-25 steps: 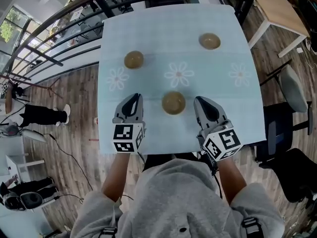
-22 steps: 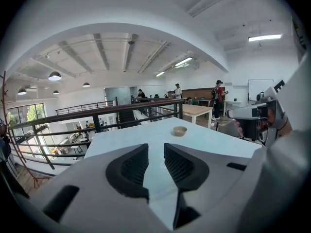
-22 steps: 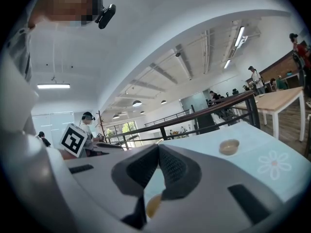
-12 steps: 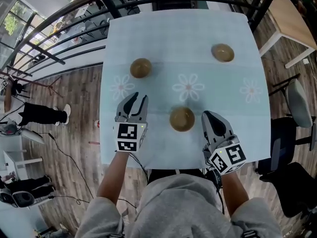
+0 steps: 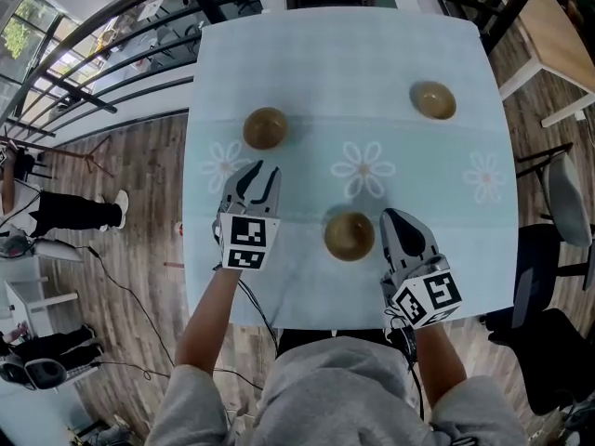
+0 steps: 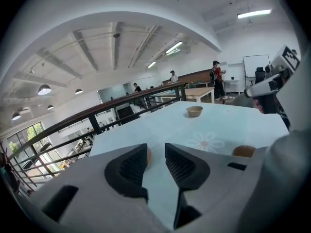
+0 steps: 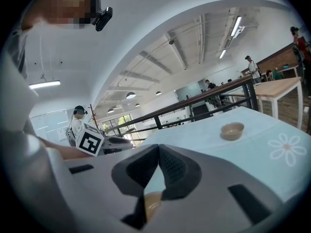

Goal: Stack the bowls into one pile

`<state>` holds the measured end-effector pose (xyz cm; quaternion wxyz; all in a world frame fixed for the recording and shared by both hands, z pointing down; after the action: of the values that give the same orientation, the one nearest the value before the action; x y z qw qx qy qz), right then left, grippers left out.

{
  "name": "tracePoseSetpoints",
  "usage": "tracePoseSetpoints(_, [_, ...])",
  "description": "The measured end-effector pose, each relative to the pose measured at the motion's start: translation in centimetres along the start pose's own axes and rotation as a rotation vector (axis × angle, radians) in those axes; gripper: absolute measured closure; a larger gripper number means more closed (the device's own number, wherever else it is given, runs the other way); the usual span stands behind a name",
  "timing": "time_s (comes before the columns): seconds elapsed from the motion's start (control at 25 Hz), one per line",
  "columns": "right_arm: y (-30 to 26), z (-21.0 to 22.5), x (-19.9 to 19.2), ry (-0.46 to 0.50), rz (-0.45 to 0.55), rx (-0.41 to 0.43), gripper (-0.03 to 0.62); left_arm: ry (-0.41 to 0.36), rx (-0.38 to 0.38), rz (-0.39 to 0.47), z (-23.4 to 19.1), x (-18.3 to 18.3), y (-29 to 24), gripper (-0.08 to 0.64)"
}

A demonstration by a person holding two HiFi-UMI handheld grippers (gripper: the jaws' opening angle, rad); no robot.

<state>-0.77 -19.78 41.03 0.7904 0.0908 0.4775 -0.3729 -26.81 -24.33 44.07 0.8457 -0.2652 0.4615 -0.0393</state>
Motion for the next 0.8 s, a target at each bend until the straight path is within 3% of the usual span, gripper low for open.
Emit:
tracePoseSetpoints(0.48, [-2.6, 1.6, -2.2, -0.020, -0.052, -0.024, 0.566, 0.003, -0.105, -0.158, -0.1, -6.4, -7.2, 0.440])
tracePoseSetpoints(0.8, [-2.7, 2.4, -2.9, -0.033, -0.055, -0.071, 0.566, -0.126, -0.141, -0.216, 0.0, -7.8, -10.3, 0.440])
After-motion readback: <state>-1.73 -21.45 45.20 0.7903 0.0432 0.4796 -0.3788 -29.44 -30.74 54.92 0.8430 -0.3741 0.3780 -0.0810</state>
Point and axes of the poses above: the fingertips, and each gripper's own axes: y backward along the fingers, z to its right, x out of its top, the point moved 4 cm from there along y, backward along the fingers, and after that the axes turned 12 degrees about -y, right-handed, at the moved point
